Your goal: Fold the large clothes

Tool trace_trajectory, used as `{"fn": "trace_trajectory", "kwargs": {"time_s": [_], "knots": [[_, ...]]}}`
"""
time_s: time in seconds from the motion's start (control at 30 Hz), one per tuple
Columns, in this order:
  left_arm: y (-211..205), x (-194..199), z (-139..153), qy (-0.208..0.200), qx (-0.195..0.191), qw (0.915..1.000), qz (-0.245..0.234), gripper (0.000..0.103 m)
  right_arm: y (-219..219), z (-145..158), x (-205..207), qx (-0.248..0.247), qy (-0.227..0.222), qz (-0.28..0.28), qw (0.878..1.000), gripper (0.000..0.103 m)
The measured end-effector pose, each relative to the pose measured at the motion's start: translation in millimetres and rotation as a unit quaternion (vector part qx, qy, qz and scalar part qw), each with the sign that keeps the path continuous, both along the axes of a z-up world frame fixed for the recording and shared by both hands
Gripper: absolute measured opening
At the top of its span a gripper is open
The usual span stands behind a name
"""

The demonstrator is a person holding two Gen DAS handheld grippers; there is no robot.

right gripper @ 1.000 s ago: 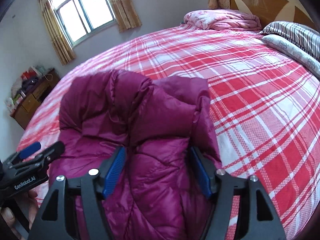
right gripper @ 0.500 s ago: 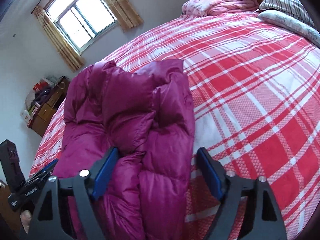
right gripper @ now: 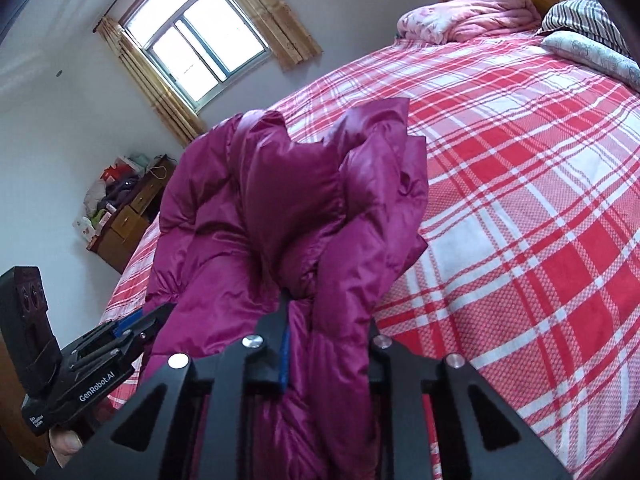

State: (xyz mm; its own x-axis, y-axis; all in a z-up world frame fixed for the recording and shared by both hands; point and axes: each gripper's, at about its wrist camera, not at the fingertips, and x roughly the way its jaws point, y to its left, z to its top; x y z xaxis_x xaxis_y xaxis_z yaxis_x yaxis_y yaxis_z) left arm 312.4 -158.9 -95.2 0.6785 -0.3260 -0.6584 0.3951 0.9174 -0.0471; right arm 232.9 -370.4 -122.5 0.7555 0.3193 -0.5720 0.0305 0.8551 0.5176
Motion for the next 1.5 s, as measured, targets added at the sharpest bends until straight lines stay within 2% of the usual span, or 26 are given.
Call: {"fn": "trace_trajectory", "kwargs": {"time_s": [0.3, 0.8, 1.17, 1.5], "knots": [[72.4, -30.9, 27.9, -0.029, 0.009, 0.998, 0.055, 0.028, 67.7, 13.4, 16.5, 0.012, -0.017, 0.061, 0.998, 0.023], [173.4, -49.8, 24.7, -0.027, 0.009, 0.9891, 0.145, 0.028, 165.4, 5.9, 56.4, 0.003, -0.006, 0.156, 0.988, 0.023], [220.2, -59.0, 23.0, -0.031, 0.015, 0.9812, 0.19, 0.028, 222.6, 2.9, 71.2, -0.009, -0.002, 0.206, 0.979, 0.023], [246.6, -61.1, 16.0, -0.025, 0.019, 0.9761, 0.215, 0.028, 252.8, -4.0, 86.6, -0.014, 0.006, 0.229, 0.973, 0.023]]}}
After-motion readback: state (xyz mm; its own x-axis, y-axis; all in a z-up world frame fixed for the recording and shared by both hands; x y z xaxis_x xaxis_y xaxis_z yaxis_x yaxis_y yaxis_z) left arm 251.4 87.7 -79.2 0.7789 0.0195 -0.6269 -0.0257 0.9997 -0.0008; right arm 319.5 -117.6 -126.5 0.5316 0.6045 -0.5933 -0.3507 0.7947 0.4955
